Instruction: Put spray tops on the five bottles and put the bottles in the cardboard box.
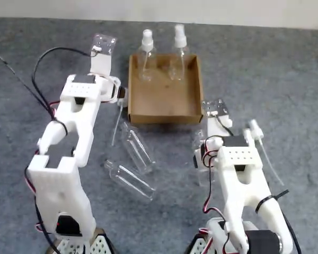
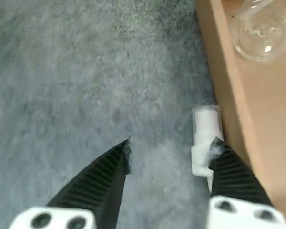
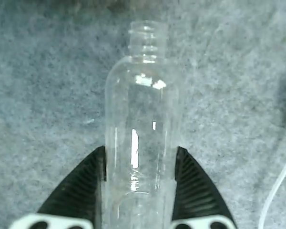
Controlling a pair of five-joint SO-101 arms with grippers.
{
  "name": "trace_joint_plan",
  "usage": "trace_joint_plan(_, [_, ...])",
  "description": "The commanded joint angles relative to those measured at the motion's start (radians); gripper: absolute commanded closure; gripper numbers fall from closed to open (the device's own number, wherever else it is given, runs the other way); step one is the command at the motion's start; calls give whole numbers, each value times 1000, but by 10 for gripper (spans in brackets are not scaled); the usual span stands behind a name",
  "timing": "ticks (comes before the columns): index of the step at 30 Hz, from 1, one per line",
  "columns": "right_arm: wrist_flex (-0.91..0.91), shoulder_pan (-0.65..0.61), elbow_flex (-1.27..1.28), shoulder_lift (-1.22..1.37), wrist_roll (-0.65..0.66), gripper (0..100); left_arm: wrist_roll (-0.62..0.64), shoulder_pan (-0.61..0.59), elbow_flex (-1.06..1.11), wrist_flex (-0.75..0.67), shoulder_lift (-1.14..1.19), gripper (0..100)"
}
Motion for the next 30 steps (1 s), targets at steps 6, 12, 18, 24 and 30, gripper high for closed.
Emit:
trace_joint_plan(6, [-8, 24, 10, -1, 3, 994, -32, 13, -108, 6, 56, 765])
trace_joint_plan(12, [-8, 24, 13, -1, 3, 994, -92, -7, -101, 11, 101, 768])
trace_joint_plan(18, [-8, 24, 13, -1, 3, 994, -104, -65, -108, 91, 85, 854])
trace_joint_plan(24, [-8, 24, 13, -1, 3, 994, -166, -76, -108, 222, 70, 931])
trace_joint_plan(30, [-8, 24, 13, -1, 3, 993, -229, -70, -111, 477, 21, 952])
